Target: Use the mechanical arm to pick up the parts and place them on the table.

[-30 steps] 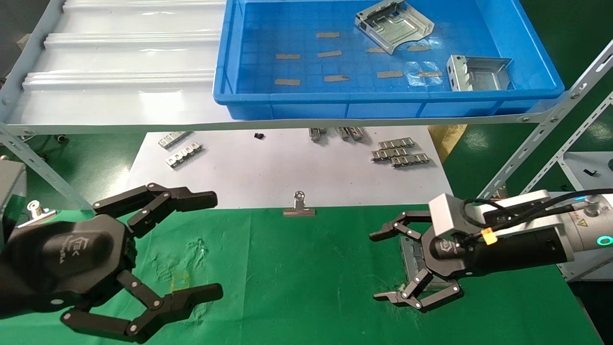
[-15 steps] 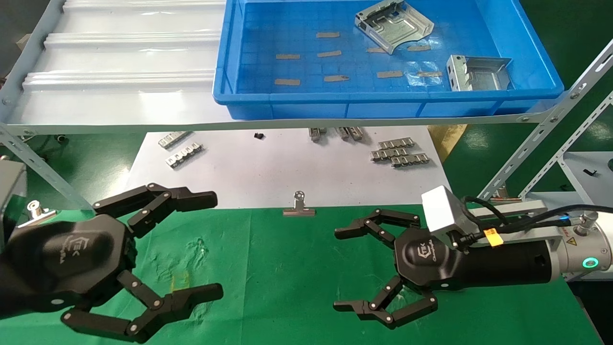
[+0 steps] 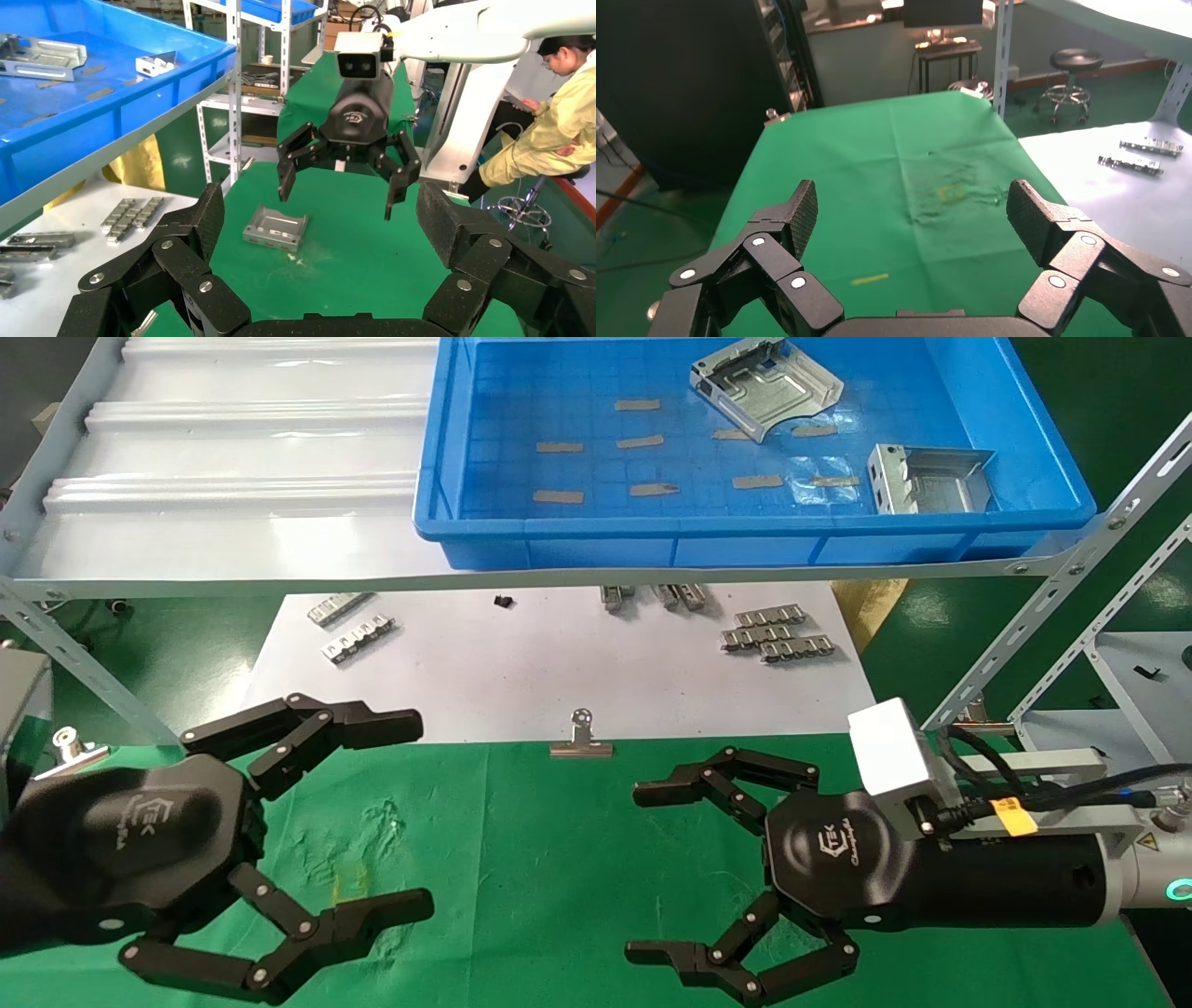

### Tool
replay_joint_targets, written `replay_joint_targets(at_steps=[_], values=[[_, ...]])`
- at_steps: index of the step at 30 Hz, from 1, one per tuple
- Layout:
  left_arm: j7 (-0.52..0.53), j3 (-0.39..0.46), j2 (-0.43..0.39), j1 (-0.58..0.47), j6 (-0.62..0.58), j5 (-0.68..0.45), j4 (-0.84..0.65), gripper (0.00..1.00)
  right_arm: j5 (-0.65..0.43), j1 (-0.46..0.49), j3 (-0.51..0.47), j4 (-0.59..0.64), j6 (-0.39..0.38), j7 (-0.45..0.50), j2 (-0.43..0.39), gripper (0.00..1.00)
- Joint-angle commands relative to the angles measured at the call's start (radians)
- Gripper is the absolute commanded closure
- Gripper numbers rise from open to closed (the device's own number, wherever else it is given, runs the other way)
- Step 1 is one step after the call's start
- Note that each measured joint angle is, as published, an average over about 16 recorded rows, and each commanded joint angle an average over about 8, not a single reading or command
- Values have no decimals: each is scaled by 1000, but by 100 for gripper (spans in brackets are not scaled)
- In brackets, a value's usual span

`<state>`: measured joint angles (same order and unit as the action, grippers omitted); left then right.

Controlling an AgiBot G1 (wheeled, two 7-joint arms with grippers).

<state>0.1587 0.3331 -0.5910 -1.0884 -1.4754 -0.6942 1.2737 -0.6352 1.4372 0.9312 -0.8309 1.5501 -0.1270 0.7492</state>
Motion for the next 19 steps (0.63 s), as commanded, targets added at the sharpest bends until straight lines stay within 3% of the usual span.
replay_joint_targets(at_steps=[1, 19], values=[[0, 0, 0, 0, 0, 0, 0, 0, -7, -25, -45, -31, -4, 22, -10, 0], [0, 0, 0, 0, 0, 0, 0, 0, -62, -235, -423, -294, -35, 204, -89, 0]])
